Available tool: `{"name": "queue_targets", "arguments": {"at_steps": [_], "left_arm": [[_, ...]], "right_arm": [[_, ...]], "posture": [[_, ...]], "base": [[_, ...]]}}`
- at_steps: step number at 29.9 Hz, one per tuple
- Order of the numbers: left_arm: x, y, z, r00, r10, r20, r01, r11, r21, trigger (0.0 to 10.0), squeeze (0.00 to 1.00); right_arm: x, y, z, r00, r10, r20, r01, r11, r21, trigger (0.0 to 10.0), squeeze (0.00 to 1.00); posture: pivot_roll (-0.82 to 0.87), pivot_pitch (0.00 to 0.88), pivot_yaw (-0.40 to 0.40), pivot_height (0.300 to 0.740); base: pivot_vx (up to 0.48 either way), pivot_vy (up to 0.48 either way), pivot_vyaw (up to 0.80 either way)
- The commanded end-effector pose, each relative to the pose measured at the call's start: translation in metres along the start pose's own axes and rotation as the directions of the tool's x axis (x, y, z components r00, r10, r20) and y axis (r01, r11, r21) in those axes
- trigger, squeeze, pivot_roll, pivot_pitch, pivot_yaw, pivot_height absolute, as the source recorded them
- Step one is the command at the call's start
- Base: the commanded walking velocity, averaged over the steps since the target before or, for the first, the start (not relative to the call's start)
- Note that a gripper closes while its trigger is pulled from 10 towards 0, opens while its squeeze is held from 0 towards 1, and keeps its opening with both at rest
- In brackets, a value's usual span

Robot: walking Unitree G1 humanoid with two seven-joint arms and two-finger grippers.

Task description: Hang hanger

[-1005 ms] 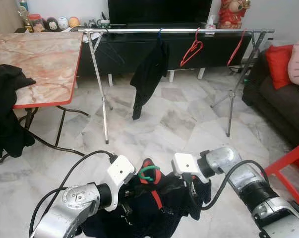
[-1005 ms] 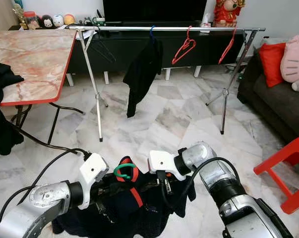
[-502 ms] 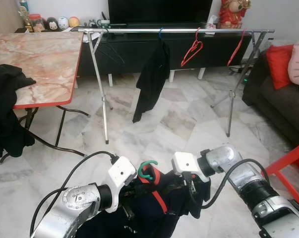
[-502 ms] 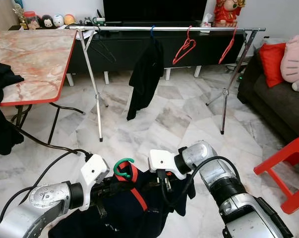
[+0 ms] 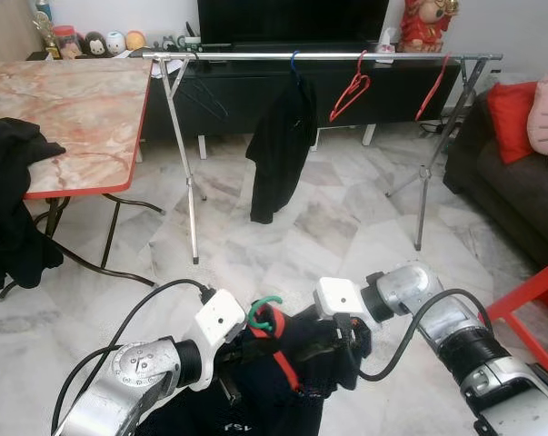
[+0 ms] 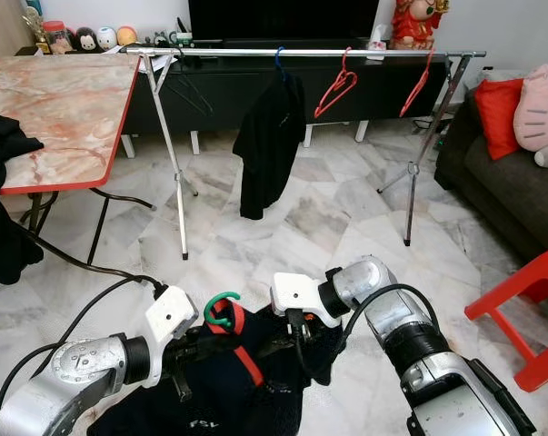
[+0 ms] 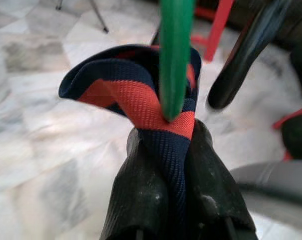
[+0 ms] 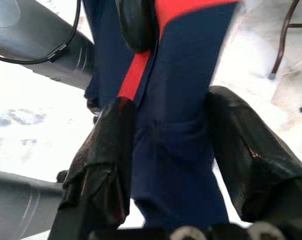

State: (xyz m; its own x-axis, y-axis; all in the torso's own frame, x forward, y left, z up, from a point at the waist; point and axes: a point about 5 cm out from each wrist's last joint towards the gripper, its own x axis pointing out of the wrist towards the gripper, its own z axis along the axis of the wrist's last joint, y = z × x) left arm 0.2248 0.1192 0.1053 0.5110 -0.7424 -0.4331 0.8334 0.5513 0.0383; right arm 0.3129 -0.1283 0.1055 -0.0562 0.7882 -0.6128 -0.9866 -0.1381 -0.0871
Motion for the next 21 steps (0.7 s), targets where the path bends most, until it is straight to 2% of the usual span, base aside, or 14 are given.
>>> {"name": "queue_targets", "arguments": {"at_steps": [1, 5, 8, 9, 12, 13, 18, 19, 20, 21], "left_arm": [[-0.002, 0.009, 0.002, 0.998, 0.062, -0.014, -0.061, 0.996, 0.068, 0.0, 0.0], [-0.001, 0.011, 0.002, 0.997, 0.08, -0.011, -0.079, 0.994, 0.07, 0.0, 0.0], [-0.001, 0.016, 0.0, 0.991, 0.132, -0.013, -0.13, 0.989, 0.076, 0.0, 0.0], [-0.002, 0.018, -0.002, 0.988, 0.151, -0.017, -0.149, 0.986, 0.078, 0.0, 0.0], [-0.002, 0.021, -0.004, 0.984, 0.179, -0.023, -0.177, 0.981, 0.085, 0.0, 0.0], [-0.005, 0.027, -0.008, 0.972, 0.234, -0.024, -0.232, 0.97, 0.07, 0.0, 0.0], [-0.007, 0.029, -0.01, 0.965, 0.26, -0.024, -0.258, 0.964, 0.065, 0.0, 0.0], [-0.013, 0.037, -0.014, 0.937, 0.349, -0.011, -0.349, 0.937, 0.03, 0.0, 0.0], [-0.025, 0.049, -0.02, 0.873, 0.487, -0.002, -0.487, 0.873, -0.023, 0.0, 0.0], [-0.028, 0.052, -0.022, 0.854, 0.52, -0.002, -0.52, 0.853, -0.037, 0.0, 0.0]], "right_arm": [[-0.004, -0.005, 0.004, 1.0, -0.016, -0.013, 0.016, 1.0, -0.026, 10.0, 1.0], [-0.005, -0.005, 0.003, 1.0, -0.018, -0.025, 0.018, 0.999, -0.031, 10.0, 1.0], [-0.008, -0.01, 0.003, 0.998, -0.059, -0.035, 0.058, 0.997, -0.041, 10.0, 1.0], [-0.009, -0.011, 0.003, 0.997, -0.073, -0.036, 0.072, 0.997, -0.035, 10.0, 0.33], [-0.011, -0.012, 0.002, 0.995, -0.091, -0.036, 0.09, 0.996, -0.027, 10.0, 0.33], [-0.012, -0.013, -0.001, 0.99, -0.137, -0.031, 0.136, 0.991, -0.016, 10.0, 0.0], [-0.013, -0.013, -0.003, 0.987, -0.157, -0.03, 0.157, 0.988, -0.012, 10.0, 0.0], [-0.018, -0.017, -0.009, 0.963, -0.269, 0.009, 0.268, 0.961, 0.073, 10.0, 0.0], [-0.027, -0.021, -0.021, 0.892, -0.451, 0.03, 0.435, 0.873, 0.22, 10.0, 0.0], [-0.03, -0.022, -0.026, 0.866, -0.499, 0.025, 0.476, 0.84, 0.26, 10.0, 0.0]], "posture": [[-0.03, 0.0, -0.051, 0.74], [-0.03, 0.0, -0.052, 0.74], [-0.03, 0.0, -0.053, 0.74], [-0.03, 0.0, -0.053, 0.74], [-0.03, 0.0, -0.053, 0.74], [-0.03, 0.0, -0.053, 0.74], [-0.03, 0.0, -0.053, 0.74], [-0.04, 0.0, -0.051, 0.74], [-0.04, 0.0, -0.051, 0.74], [-0.04, 0.0, -0.051, 0.74]], "base": [[0.0, 0.0, 0.0], [0.0, 0.0, 0.0], [0.0, 0.0, 0.0], [0.0, 0.0, 0.0], [0.0, 0.0, 0.0], [0.0, 0.0, 0.0], [0.0, 0.0, 0.0], [0.0, 0.0, 0.0], [0.0, 0.0, 0.0], [0.0, 0.0, 0.0]]}}
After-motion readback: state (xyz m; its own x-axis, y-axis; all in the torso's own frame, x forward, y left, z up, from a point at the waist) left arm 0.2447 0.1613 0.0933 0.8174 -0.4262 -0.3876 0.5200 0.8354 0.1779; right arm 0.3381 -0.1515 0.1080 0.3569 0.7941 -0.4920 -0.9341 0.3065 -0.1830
